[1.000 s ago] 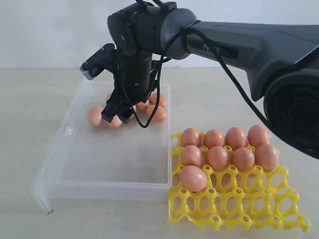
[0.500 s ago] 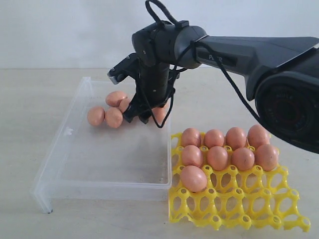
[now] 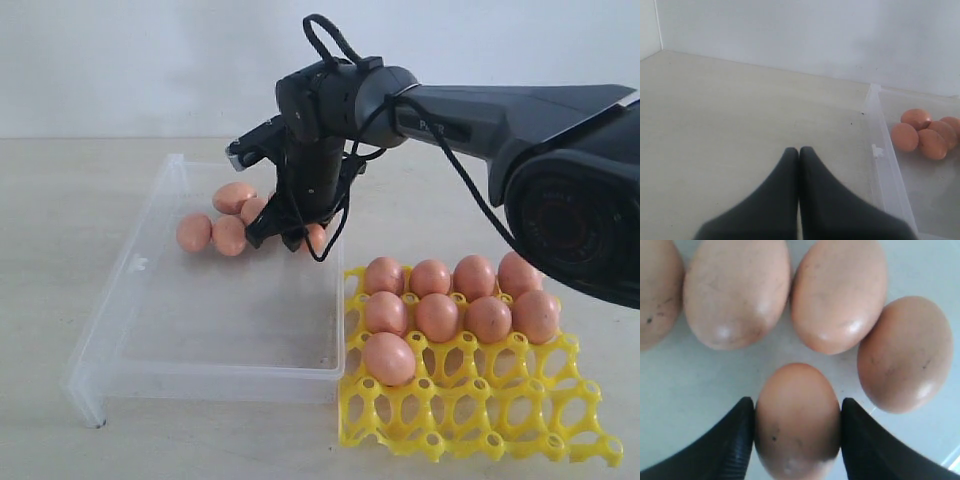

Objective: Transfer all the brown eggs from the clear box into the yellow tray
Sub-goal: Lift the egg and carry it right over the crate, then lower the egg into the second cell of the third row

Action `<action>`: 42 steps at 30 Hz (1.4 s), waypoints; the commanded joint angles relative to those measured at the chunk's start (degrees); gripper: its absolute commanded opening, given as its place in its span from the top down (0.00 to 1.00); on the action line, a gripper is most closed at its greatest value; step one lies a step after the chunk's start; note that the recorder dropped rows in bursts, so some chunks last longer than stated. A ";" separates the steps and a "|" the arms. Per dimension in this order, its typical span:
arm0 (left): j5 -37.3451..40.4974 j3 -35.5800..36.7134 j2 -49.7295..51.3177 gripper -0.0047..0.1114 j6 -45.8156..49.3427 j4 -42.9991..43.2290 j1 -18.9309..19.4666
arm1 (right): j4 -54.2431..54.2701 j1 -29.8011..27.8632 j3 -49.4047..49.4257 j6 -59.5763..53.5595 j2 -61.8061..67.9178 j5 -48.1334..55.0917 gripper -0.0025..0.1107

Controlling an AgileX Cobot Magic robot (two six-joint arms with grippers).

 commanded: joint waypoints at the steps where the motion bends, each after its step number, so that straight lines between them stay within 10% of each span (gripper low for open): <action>1: 0.05 0.01 0.17 1.00 -0.42 -0.42 -0.17 | 0.91 -0.52 -0.34 0.72 -1.29 4.89 0.98; 11: 0.05 0.01 0.17 1.00 -0.42 -0.42 -0.17 | 10.75 0.04 2.59 3.51 -13.28 -5.05 0.98; 19: 0.05 0.01 0.17 1.00 -0.42 -0.42 -0.17 | 14.34 2.01 67.03 5.34 -50.71 -78.35 0.98; 26: 0.05 0.01 0.17 1.00 -0.42 -0.42 -0.17 | 36.65 -19.72 82.17 10.36 -62.45 -93.33 0.98; 32: 0.05 0.01 0.17 1.00 -0.42 -0.42 -0.17 | -40.42 -45.38 82.06 71.53 -53.48 -109.55 0.98; 34: 0.05 0.01 0.17 1.00 -0.42 -0.42 -0.17 | -55.14 -49.10 82.06 75.45 -49.78 -125.18 0.98; 42: 0.05 0.01 0.17 1.00 -0.42 -0.42 -0.17 | -88.08 -48.41 82.18 79.75 -46.57 -125.18 0.98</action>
